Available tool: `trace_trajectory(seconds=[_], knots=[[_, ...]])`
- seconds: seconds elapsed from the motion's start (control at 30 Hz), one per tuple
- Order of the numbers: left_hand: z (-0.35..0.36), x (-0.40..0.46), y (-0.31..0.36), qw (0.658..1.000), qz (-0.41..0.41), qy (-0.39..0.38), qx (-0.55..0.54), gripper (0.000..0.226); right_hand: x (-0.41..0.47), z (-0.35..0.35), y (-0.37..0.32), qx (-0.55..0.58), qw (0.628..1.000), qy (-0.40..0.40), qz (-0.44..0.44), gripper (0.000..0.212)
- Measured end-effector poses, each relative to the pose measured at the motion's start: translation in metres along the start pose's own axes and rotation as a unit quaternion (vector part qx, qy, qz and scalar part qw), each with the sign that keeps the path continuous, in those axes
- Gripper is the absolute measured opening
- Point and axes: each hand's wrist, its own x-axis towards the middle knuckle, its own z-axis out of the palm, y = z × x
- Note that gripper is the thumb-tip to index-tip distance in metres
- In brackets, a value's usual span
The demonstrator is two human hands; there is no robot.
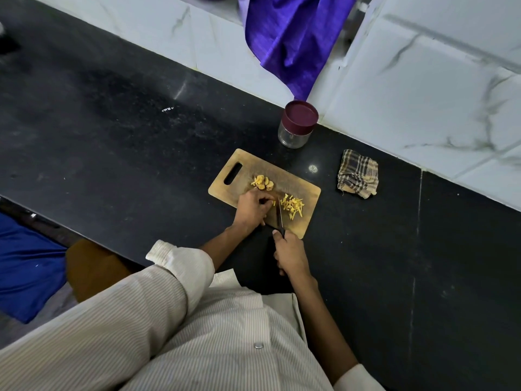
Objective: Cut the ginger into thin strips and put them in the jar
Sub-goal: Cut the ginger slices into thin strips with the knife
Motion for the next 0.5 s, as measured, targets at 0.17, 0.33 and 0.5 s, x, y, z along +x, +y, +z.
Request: trace_trajectory(seconds=[0.17,0.33,0.5], knots=[[0.0017,-0.0002,-0.0008,1.0,0.003,0.001,0.004,0.015,0.006,-0.0009,-0.0021,-0.029,1.0,0.0,-0.008,0.032],[0.0026,0.0017,-0.0024,1.0,0.007,0.004,0.018,0.016,0.008,0.0007,-0.0042,-0.038,0.999,0.003,-0.016,0.03],[0.004,0.0016,-0.0021,0.999,0.02,0.013,0.028,0.015,0.0094,-0.0006,-0.0029,-0.037,0.999,0.001,-0.016,0.03]])
